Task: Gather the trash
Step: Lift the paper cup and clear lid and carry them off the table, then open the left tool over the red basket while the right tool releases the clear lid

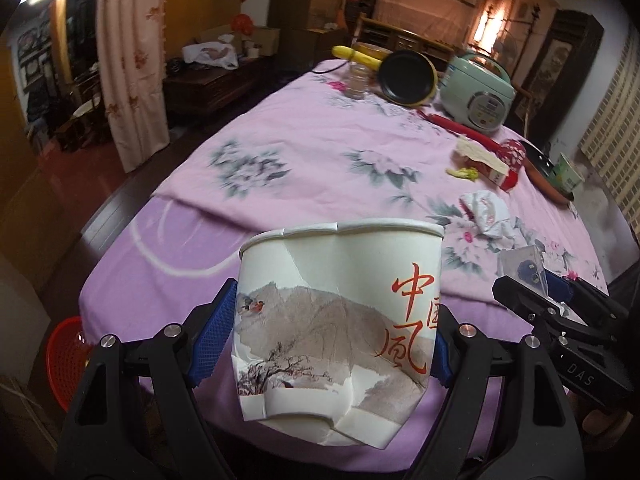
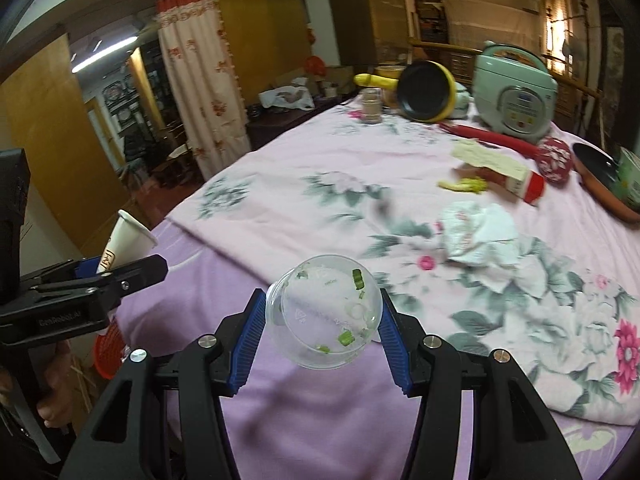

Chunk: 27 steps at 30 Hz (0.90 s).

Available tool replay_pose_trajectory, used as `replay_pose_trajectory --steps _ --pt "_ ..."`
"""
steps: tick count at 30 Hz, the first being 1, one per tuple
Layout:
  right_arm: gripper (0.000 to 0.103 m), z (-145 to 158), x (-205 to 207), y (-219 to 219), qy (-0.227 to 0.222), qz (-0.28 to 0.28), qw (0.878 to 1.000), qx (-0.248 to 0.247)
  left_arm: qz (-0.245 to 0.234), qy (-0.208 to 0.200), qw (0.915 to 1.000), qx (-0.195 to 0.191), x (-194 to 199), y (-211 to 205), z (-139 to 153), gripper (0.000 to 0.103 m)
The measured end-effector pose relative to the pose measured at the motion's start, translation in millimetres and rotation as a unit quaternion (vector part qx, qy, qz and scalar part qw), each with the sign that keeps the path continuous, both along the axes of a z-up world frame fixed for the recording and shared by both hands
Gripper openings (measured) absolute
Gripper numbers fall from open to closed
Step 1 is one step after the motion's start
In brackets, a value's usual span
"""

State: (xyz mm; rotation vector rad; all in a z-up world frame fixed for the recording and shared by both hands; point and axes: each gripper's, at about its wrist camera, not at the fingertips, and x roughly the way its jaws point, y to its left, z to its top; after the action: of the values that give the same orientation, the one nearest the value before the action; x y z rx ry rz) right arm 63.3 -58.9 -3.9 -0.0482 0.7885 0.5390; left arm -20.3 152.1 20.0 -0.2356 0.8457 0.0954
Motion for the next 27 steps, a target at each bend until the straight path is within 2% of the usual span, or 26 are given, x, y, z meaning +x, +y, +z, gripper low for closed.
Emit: replay_pose_trajectory --steps 11,15,27 --pt "0.054 -2.6 -39.3 77.5 -0.002 0.082 0.997 -0.008 0.103 -0.007 0.9946 -0.011 -70.4 75.3 -15.9 0.078" --pt "0.054 -4.4 -47.6 106.2 0.000 0.111 0.994 -0.013 0.145 -0.009 0.9894 0.002 -93.4 101.0 -21.3 0.078" --pt "0.054 -2.3 -85.8 219.5 -0.001 0.232 0.973 -0.012 0.231 0.009 0.9729 -0.005 -132.6 176.0 -46.6 0.078"
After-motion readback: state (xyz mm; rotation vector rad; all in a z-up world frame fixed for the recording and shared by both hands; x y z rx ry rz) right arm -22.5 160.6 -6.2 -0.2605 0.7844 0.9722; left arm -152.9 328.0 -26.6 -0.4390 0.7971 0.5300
